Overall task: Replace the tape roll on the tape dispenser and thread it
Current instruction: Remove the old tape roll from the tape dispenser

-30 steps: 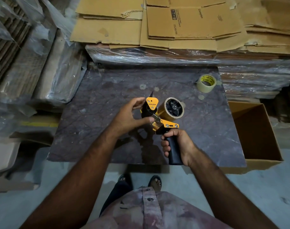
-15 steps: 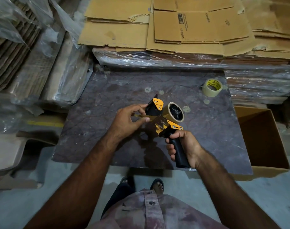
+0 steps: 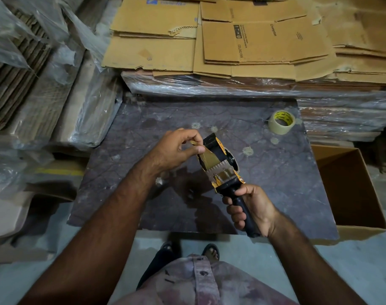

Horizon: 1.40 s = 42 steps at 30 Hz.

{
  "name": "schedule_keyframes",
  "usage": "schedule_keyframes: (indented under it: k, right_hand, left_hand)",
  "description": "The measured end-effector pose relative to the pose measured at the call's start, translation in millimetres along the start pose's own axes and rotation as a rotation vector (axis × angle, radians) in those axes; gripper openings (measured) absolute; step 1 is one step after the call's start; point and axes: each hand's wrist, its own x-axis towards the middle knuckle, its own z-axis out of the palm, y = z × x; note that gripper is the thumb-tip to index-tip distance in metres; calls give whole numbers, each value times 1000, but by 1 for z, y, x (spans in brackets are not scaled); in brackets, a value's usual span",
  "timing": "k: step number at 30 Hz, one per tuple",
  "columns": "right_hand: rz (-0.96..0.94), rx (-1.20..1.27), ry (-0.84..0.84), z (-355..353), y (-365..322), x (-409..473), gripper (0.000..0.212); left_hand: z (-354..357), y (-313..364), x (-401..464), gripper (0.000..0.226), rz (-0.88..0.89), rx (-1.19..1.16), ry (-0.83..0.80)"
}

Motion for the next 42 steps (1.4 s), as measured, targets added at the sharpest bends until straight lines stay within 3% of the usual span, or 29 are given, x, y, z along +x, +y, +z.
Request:
schedule_keyframes:
  k: [9,15,22,24,28,31,42]
  right_hand:
    - [18,-39,23,25,-5,9,24]
    - [-12,-61,179,58,-12,16,24]
    - [-68,-95,308,102,-22,18,22]
    - [-95,-81,342,112,-23,21,22]
    - [-180,-92,418,130,-24,35,21]
    - [-247,-149,480,143,-22,45,18]
    - [-435,-189,612,167,-1,66,14]
  left_hand:
    - [-9,-20,13,9,-101,-157,76]
    - [-12,-29,9,15,-153,-155,330]
    - [-33,-45,1,3,-242,-327,349]
    - [-36,-51,-8,9,-239,-409,333]
    - [-26,-49,-30,45,-213,-376,254]
    - [-17,-45,-35,59,-231,-357,289]
    - [-19,-47,-33,50,-347,-602,454]
